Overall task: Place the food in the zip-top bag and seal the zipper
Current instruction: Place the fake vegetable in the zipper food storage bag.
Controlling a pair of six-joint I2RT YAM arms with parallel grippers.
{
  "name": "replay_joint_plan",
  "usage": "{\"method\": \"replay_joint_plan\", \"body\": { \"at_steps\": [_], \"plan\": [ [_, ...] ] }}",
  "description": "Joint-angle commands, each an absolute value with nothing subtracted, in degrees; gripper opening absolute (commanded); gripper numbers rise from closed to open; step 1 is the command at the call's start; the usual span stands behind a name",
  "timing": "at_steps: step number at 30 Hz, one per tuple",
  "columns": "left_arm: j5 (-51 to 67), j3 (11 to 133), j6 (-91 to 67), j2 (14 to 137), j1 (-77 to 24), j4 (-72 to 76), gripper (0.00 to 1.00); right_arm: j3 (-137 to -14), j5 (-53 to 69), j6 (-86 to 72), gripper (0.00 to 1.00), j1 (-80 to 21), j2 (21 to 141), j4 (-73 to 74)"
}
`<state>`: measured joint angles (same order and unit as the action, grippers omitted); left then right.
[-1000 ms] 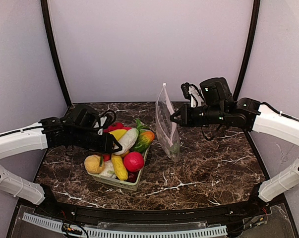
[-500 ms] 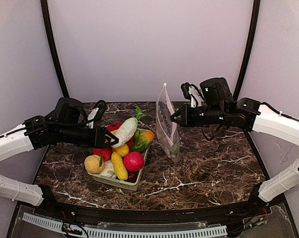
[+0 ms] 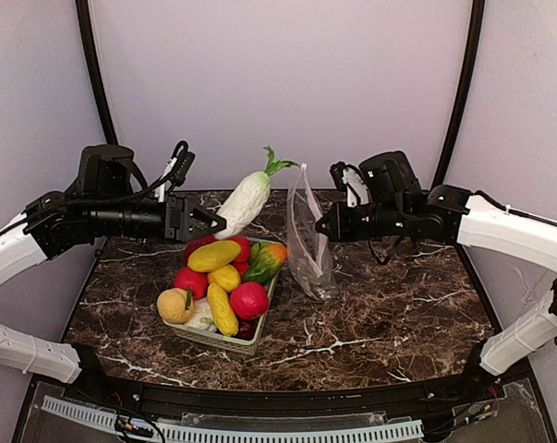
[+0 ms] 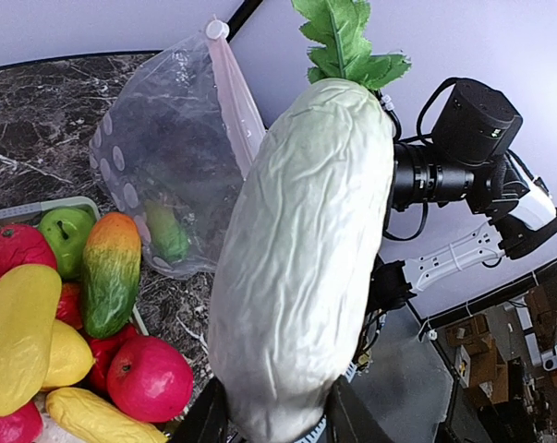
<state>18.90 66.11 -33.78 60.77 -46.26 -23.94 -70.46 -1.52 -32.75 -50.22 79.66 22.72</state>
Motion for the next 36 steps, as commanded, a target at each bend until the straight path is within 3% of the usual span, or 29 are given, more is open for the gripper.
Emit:
{"method": "replay_joint_plan", "body": {
  "at_steps": [1,22,36],
  "plan": [
    [24.5,68.5,-35.4,64.2,-46.4,-20.2,0.27,-70.4,-4.0,-31.0,0.00,-49.9,80.9,23.0],
    [30.4,68.2,-40.8,73.6,-46.4,-22.0,0.26,-74.0,-12.6,-24.3,0.00,-52.7,81.8,23.8],
    [25.3,65.0,-39.2,75.4,-45.4,-27.7,0.26,-74.7,-15.8,-14.7,0.00,-58.9,82.3,21.0]
  ]
}}
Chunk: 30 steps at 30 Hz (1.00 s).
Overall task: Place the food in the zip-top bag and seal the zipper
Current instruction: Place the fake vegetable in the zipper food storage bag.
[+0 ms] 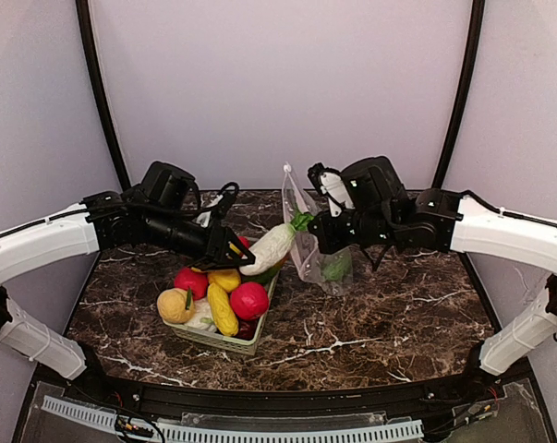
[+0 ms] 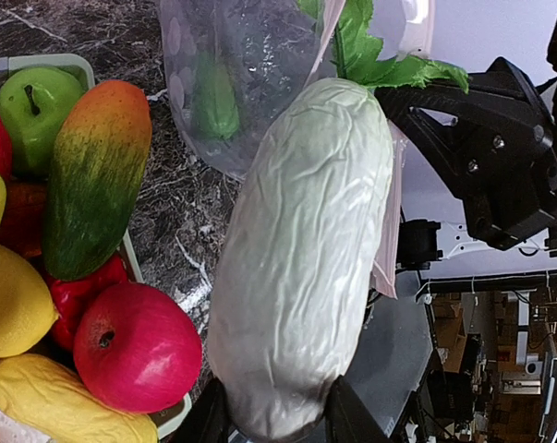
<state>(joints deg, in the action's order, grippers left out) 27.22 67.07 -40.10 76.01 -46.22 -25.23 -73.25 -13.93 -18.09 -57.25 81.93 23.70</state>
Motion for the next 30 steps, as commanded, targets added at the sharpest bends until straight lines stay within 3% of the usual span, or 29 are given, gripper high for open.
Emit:
{"method": "replay_joint_plan", "body": {
  "at_steps": [1,30],
  "plan": [
    [25.2,64.8,-39.3,75.2,-45.3,-27.7,0.26,-74.7,-15.8,-14.4,0.00,-59.1,82.3,20.8],
    [31.2,72.1,-37.7,83.3,-42.1,-22.4,0.26,-78.2,-12.5,-10.5,0.00,-64.5,89.9,20.8]
  ]
}}
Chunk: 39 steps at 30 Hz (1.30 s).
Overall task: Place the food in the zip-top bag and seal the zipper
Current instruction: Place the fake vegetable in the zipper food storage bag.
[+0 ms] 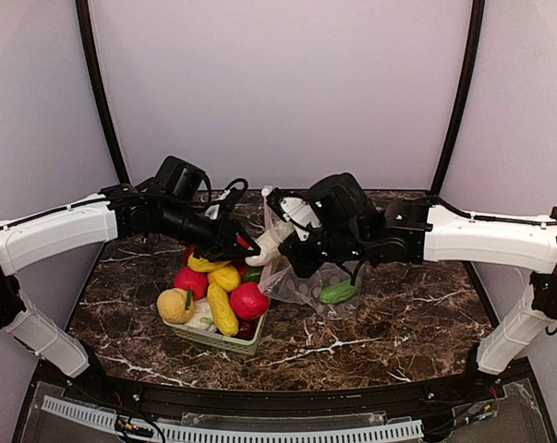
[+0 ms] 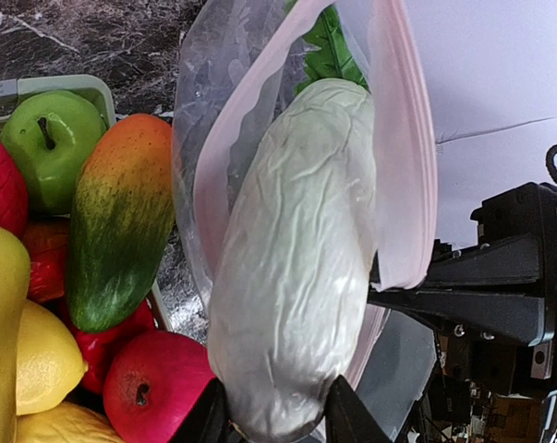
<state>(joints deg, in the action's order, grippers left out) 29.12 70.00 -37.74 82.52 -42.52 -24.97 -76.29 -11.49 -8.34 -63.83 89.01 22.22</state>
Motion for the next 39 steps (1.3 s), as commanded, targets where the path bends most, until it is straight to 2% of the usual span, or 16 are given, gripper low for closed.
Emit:
{"method": "replay_joint_plan", "body": {
  "at_steps": [1,6,12,16,19,23,39],
  "plan": [
    [31.4,72.2,-37.9,83.6,-42.2,-21.9,0.26,-78.2,-12.7,-11.1,0.00,-64.5,89.9,20.7],
    [32.5,72.5,-37.7,85.8,-42.2,-21.4,0.27,-77.9,-14.3,-13.6,0.00,-64.5,89.3,20.0],
    [33.6,73.6,-37.4,87.3,-42.2,-21.4,0.33,-76.8,-13.6,-16.5,0.00,-62.9,88.5,19.0],
    [34.6,73.5,-38.0,87.2,-42.4,-19.5,0.41,-75.8,-12.1,-18.2,0.00,-61.1,87.9,18.4],
    [34.7,73.2,-38.0,87.0,-42.3,-19.5,0.51,-74.9,-11.1,-19.1,0.00,-60.0,87.2,17.9],
    [34.6,72.7,-37.9,86.8,-42.4,-19.5,0.58,-74.1,-10.4,-19.6,0.00,-59.2,86.5,17.3],
    [30.7,71.4,-36.6,83.2,-42.3,-17.7,0.68,-72.4,-9.9,-21.2,0.00,-58.1,85.0,16.1]
  ]
}}
